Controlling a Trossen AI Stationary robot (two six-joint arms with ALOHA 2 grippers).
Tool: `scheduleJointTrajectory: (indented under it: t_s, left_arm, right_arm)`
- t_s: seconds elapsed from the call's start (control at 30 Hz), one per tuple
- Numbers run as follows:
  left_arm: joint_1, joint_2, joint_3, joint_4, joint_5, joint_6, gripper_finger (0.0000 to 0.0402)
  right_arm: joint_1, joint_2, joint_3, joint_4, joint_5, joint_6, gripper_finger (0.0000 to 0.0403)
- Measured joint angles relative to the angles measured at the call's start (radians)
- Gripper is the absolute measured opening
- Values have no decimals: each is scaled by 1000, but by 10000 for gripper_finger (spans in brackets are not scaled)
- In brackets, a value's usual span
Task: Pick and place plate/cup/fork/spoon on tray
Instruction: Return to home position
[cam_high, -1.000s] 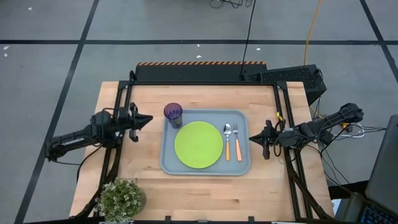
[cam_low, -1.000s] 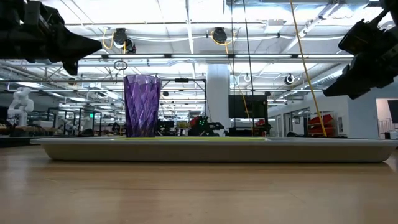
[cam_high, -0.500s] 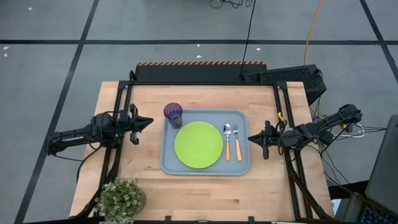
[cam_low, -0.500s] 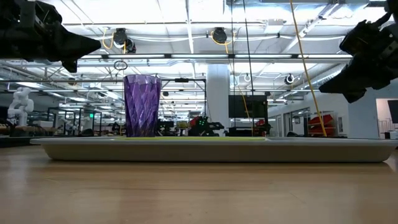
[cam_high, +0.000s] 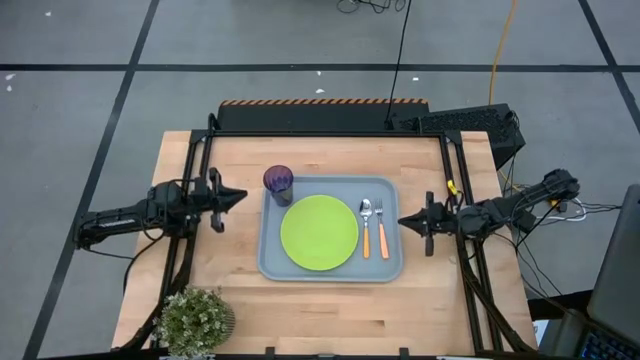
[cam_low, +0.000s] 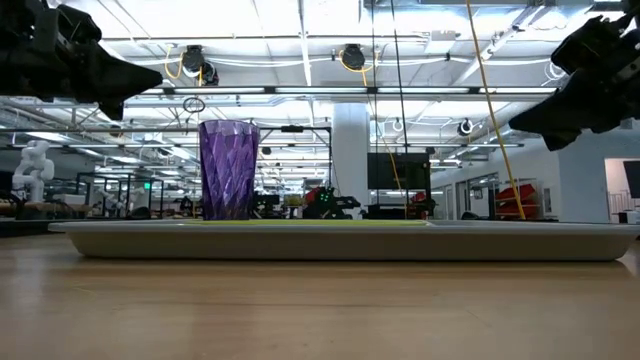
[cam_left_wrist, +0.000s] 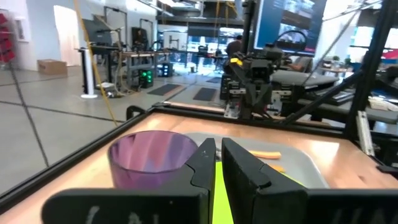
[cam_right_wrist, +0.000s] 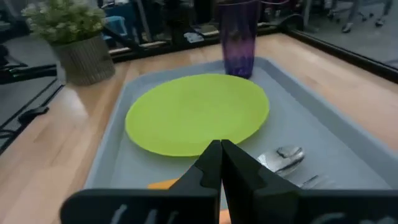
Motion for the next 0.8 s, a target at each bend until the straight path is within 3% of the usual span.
scheduleJointTrajectory:
  t_s: [0.1,0.3,0.57,0.8]
  left_arm:
    - [0,0,0,2,18,3,30]
    - [0,0,0,5,33,4,30]
    - [0,0,0,-15,34,8,30]
    - [0,0,0,-20,35,18,30]
  right_arm:
    - [-7,-15,0,36,-66,-31,0]
    - [-35,-19,0,224,-300,-105,0]
    - [-98,-16,-90,283,-344,-124,0]
    - [-179,-19,-90,296,-418,-152,0]
